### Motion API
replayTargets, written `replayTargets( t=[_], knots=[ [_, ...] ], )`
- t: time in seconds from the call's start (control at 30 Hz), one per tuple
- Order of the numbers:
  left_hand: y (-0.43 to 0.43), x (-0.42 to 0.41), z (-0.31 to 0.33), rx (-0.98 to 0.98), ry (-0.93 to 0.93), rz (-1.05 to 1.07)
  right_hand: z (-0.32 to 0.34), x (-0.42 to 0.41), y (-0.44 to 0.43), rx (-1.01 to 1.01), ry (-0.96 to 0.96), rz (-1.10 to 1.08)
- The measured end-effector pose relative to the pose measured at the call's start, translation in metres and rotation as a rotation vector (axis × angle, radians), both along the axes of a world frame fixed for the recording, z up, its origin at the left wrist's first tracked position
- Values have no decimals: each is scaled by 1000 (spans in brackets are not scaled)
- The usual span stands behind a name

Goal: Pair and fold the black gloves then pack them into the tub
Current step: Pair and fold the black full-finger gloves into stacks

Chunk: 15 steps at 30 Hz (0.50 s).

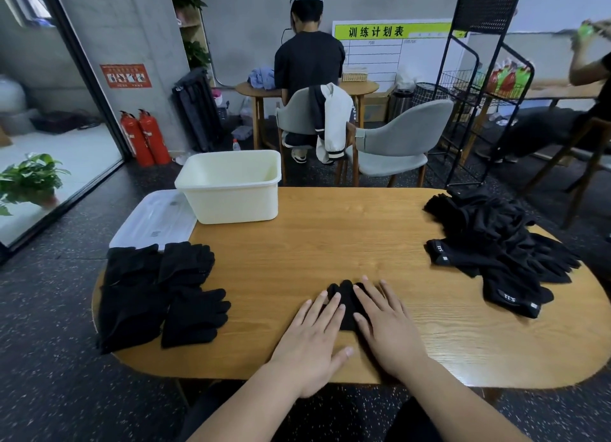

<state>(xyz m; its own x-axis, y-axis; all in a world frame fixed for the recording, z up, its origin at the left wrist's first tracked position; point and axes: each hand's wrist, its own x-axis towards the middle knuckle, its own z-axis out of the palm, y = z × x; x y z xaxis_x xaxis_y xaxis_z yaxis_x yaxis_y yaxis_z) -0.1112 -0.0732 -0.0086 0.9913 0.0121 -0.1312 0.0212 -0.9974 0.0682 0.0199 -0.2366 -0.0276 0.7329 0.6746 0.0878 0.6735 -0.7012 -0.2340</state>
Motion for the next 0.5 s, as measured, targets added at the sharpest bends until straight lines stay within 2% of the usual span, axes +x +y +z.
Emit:
replayTargets(
  t=[0.1, 0.27, 0.4, 0.5],
  knots=[
    [10, -8, 2, -9, -65, 16, -4, -1, -7, 132, -60, 79],
    [27, -20, 1, 68, -163, -6, -10, -9, -3, 156, -91, 178],
    [29, -23, -1, 79, -205, 93, -2, -21, 9, 182, -137, 207],
    [30, -28, 2, 19, -224, 221, 8, -30, 19, 184, -177, 254]
  ],
)
